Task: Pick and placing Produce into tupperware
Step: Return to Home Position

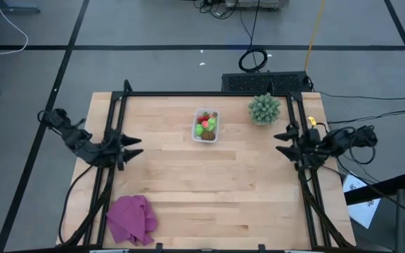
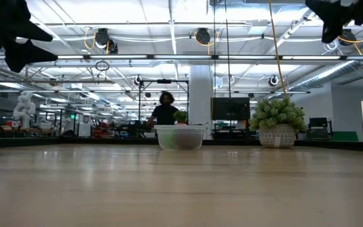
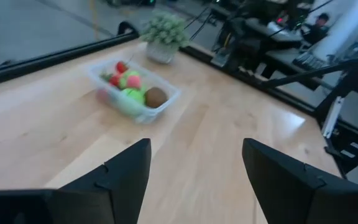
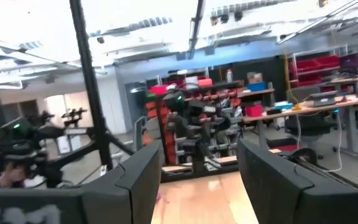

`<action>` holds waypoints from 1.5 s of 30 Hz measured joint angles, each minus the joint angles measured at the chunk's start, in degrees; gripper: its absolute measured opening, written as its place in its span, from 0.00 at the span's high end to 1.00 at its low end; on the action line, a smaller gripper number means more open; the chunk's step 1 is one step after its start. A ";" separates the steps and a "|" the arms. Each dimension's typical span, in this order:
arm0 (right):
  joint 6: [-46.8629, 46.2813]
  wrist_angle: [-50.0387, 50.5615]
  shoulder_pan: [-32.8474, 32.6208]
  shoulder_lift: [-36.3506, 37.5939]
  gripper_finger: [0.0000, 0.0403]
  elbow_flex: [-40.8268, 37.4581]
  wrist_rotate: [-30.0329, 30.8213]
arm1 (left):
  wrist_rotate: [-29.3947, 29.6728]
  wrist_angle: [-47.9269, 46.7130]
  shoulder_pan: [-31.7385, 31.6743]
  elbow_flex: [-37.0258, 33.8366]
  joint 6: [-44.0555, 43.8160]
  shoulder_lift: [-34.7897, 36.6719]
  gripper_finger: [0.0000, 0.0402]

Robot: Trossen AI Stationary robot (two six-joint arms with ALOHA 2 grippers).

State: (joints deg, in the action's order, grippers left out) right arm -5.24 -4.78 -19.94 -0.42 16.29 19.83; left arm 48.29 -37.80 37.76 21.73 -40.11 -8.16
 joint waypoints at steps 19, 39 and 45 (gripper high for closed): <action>3.98 -0.93 12.16 0.03 0.50 -7.78 8.68 | -2.32 31.78 -11.93 -15.47 21.62 -0.07 0.36; 5.56 8.33 22.60 0.03 0.50 -7.75 -2.96 | -29.44 41.37 -31.55 -18.66 29.06 -0.07 0.36; 4.58 9.34 23.06 0.03 0.50 -7.75 -6.64 | -33.25 47.71 -32.26 -21.15 29.17 -0.15 0.36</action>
State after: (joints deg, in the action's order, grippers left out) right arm -0.65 4.56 3.11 -0.38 8.54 13.19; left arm 15.04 9.91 5.50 0.58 -10.94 -8.32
